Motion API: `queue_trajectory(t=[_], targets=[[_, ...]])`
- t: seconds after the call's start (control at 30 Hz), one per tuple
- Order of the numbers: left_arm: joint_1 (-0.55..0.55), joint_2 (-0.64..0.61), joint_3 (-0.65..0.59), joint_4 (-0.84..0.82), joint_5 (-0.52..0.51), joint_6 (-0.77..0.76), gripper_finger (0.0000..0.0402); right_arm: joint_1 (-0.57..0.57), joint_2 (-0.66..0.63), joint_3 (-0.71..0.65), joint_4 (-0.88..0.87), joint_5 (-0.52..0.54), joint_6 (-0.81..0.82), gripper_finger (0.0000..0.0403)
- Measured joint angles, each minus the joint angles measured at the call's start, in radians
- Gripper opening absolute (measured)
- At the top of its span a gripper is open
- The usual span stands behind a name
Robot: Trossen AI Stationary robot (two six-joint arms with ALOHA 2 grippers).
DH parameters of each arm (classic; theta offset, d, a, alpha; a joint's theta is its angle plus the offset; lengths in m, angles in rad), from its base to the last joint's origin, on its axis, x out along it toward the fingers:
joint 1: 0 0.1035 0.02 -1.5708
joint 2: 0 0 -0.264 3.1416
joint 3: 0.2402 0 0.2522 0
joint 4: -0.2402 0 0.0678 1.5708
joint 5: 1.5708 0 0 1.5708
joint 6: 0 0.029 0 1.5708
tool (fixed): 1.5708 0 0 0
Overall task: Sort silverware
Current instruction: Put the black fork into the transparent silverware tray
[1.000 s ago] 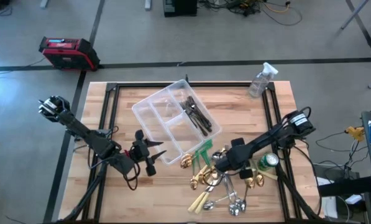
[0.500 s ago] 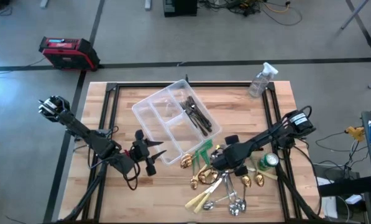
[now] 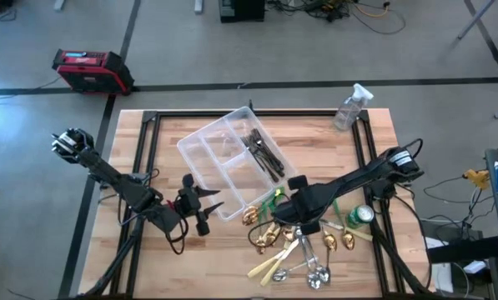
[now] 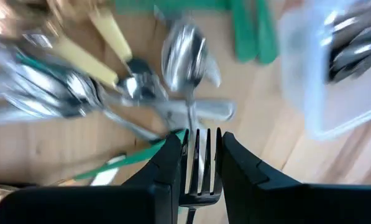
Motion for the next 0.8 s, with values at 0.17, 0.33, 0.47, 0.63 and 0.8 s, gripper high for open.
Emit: queue_trajectory(t=[0.17,0.33,0.47,0.63,0.8], targets=[[0.022,0.0,-0.002,0.143,0.21,0.163,0.0155,0.0,-0.001,0.19,-0.013,-0.006,-0.037,0.0058],[0.137,0.001,-0.003,0.264,0.599,0.311,0.0155,0.0,-0.001,0.366,0.07,-0.077,-0.103,0.0058],[0.259,0.002,-0.003,0.294,0.768,0.319,0.0158,0.0,-0.001,0.49,0.166,-0.216,-0.143,0.0058],[0.361,0.068,0.0,0.473,1.054,0.334,0.018,0.002,-0.001,0.615,0.278,-0.325,-0.205,0.0058],[0.396,0.19,0.081,0.607,1.232,0.335,0.0207,0.0,-0.002,0.67,0.37,-0.374,-0.289,0.0058]])
